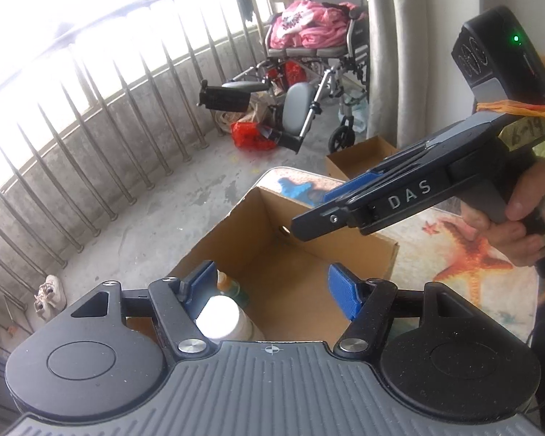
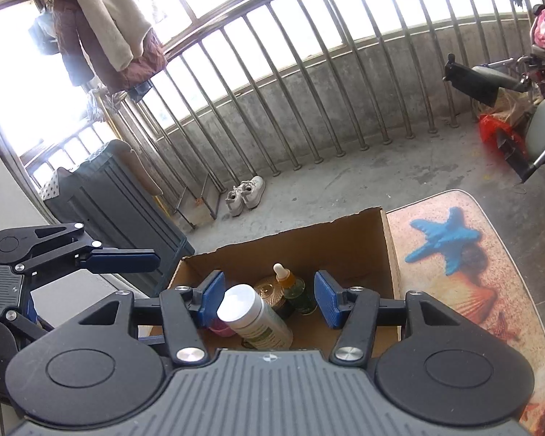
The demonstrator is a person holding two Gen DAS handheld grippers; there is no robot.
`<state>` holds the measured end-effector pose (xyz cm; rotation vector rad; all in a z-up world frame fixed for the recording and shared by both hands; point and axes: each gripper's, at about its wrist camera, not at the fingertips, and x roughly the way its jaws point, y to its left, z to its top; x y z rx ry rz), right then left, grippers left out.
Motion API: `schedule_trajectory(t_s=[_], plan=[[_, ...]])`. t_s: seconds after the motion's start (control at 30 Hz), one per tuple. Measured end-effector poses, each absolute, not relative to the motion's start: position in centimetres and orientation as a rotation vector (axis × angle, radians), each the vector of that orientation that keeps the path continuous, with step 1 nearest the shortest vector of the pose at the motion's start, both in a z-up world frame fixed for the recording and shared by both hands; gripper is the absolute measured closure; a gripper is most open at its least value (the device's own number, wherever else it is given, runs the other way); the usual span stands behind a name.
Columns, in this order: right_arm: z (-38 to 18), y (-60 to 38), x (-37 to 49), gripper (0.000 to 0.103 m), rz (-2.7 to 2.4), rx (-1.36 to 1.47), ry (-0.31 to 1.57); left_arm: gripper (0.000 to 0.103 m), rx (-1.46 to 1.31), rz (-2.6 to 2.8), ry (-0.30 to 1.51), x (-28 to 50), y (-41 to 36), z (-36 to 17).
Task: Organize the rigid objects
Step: 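Grasp the white plug charger with the right gripper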
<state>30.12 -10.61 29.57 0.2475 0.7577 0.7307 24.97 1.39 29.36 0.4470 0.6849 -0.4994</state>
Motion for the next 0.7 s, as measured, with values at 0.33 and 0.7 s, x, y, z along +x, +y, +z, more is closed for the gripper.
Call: schedule_trajectory(t_s=[0.33,0.7], plan=[[26.9,-15.1,23.7,0.041,0.77,0.177,0.714,0.034,0.128,-0.405,0.612,15.1,3.4,22.7],[20.3,-14.2,21.8,0.041,0.741,0.085,0.716,0.035,0.015,-0.37,0.626,15.7,-0.3,12.1]])
